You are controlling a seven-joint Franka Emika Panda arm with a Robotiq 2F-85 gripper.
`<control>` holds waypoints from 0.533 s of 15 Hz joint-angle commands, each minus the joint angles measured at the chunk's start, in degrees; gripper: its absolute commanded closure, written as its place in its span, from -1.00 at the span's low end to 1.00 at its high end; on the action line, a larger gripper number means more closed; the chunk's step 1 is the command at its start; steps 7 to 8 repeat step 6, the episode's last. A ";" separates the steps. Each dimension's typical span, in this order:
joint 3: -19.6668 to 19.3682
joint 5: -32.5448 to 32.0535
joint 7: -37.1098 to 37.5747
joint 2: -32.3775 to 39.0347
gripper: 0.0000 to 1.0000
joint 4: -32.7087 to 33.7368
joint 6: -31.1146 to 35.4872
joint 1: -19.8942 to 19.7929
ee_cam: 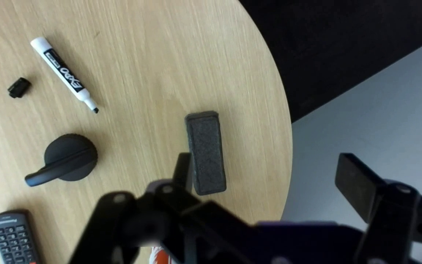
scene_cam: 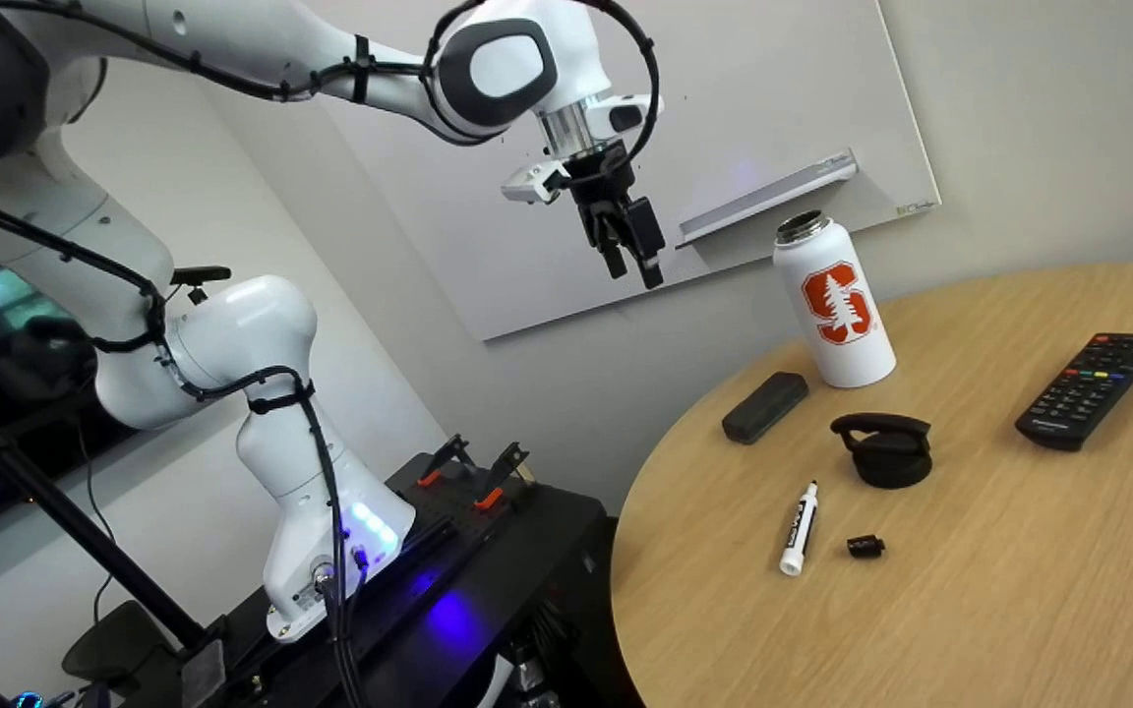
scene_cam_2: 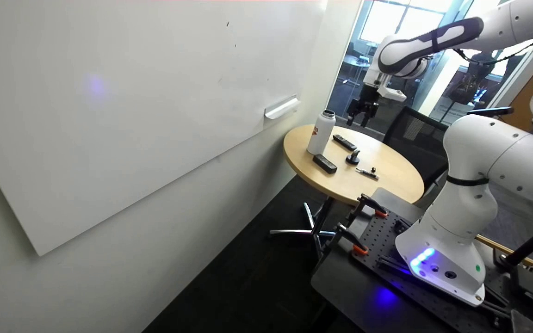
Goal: Pick up the duster and rub the white board
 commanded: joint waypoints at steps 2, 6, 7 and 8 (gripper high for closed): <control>11.72 6.17 -4.66 6.84 -1.00 -1.10 -4.52 -9.28; 19.21 9.61 -7.29 10.46 -1.00 -1.56 -4.71 -15.11; 19.21 9.61 -7.29 10.46 -1.00 -1.56 -4.71 -15.11; 19.21 9.61 -7.29 10.46 -1.00 -1.56 -4.71 -15.11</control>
